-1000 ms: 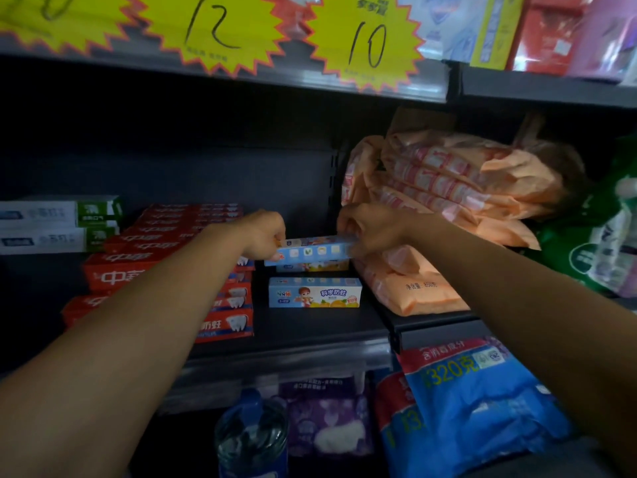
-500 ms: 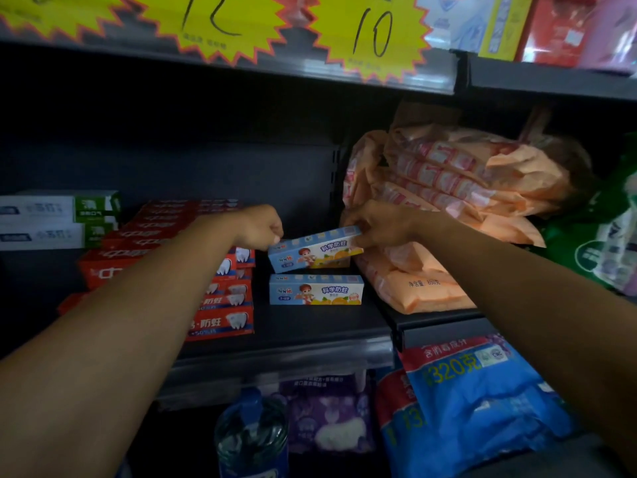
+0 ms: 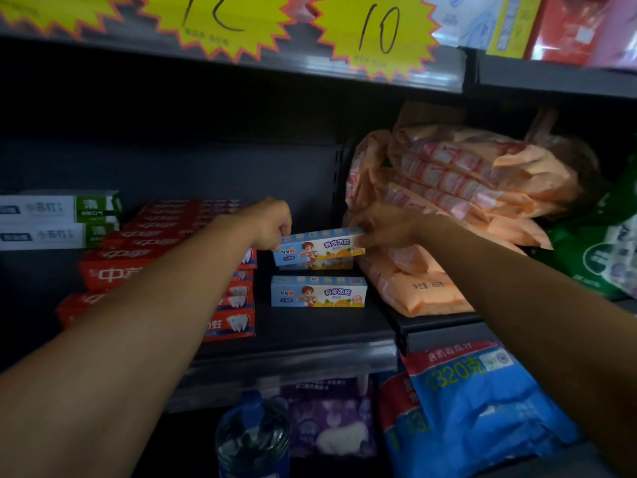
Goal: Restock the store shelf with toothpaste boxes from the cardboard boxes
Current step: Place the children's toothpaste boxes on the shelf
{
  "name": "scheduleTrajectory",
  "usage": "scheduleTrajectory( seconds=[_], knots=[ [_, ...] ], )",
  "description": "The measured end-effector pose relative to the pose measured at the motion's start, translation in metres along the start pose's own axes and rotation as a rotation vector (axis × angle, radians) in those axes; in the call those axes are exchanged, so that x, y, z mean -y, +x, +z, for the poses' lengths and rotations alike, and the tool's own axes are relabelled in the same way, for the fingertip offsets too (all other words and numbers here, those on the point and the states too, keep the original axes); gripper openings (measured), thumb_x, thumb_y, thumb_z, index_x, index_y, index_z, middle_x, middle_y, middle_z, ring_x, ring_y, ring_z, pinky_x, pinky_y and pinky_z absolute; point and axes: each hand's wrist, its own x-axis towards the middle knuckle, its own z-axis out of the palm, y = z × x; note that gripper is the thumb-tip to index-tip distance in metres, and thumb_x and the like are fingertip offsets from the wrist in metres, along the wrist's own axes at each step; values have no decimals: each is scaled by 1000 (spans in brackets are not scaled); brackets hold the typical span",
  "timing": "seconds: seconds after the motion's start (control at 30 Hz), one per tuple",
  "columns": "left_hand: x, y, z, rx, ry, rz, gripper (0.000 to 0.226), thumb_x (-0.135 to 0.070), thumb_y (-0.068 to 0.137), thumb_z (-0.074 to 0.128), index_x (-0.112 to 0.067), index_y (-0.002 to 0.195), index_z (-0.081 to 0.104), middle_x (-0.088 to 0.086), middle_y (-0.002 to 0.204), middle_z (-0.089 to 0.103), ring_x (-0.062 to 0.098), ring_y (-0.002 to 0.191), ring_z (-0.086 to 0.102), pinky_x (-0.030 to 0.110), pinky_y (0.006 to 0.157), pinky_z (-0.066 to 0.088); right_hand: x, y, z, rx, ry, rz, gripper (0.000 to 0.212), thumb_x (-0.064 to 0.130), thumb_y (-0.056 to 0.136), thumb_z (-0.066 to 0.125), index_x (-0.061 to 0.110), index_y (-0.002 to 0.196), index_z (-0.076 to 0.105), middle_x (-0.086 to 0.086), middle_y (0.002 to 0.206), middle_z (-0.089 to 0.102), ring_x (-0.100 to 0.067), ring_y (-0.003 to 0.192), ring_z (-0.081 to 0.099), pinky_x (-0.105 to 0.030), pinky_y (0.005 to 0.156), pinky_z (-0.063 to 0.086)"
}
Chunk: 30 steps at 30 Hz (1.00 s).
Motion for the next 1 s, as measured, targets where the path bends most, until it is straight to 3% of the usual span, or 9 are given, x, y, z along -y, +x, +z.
scheduleTrajectory(
  seconds=[0.1, 0.2, 0.27, 0.37, 0.5, 0.63, 1.0],
  knots=[
    [-2, 5, 6, 11, 48, 9, 34, -3, 82, 70, -7, 115, 66, 8, 114, 65, 21, 103, 62, 33, 90, 51, 0, 6, 7, 3, -127, -10, 38, 21, 91, 61, 10, 128, 54, -7, 126, 56, -20, 111, 53, -27, 91, 42],
    [-1, 11, 13, 29, 95, 17, 32, -4, 82, 70, -9, 114, 67, 7, 114, 64, 21, 102, 61, 32, 88, 52, -2, 14, 15, -28, -236, -12, 33, 26, 87, 65, 13, 116, 57, -7, 119, 57, -21, 107, 53, -26, 85, 40],
    [0, 15, 18, 32, 115, 18, 31, -4, 82, 70, -11, 113, 67, 7, 114, 64, 20, 101, 62, 32, 87, 52, -4, 19, 20, -44, -302, -20, 31, 32, 83, 67, 18, 110, 59, -4, 116, 59, -21, 111, 51, -33, 93, 42],
    [2, 21, 25, 48, 148, 21, 30, -5, 83, 69, -11, 112, 67, 7, 114, 63, 21, 100, 62, 34, 87, 53, -5, 23, 26, -62, -409, -44, 31, 38, 82, 67, 23, 108, 61, 0, 115, 58, -20, 117, 44, -38, 105, 31],
    [3, 26, 35, 88, 187, 20, 31, -7, 83, 70, -12, 113, 65, 7, 115, 62, 22, 101, 61, 35, 88, 53, -2, 30, 36, 24, -339, -14, 37, 27, 84, 69, 18, 118, 58, -3, 121, 56, -19, 109, 51, -28, 89, 41],
    [2, 28, 36, 109, 217, 22, 32, -7, 84, 69, -13, 115, 65, 8, 117, 59, 22, 100, 59, 31, 82, 51, 2, 37, 42, 52, -362, -13, 36, 24, 83, 71, 11, 114, 59, -8, 121, 55, -22, 107, 53, -24, 76, 36],
    [-4, 27, 38, 139, 320, 51, 21, -8, 87, 63, -9, 108, 64, 10, 111, 60, 20, 89, 57, 30, 73, 47, 4, 40, 48, 68, -389, -18, 35, 21, 87, 66, 8, 118, 58, -11, 123, 55, -24, 112, 51, -27, 82, 38]
  ],
)
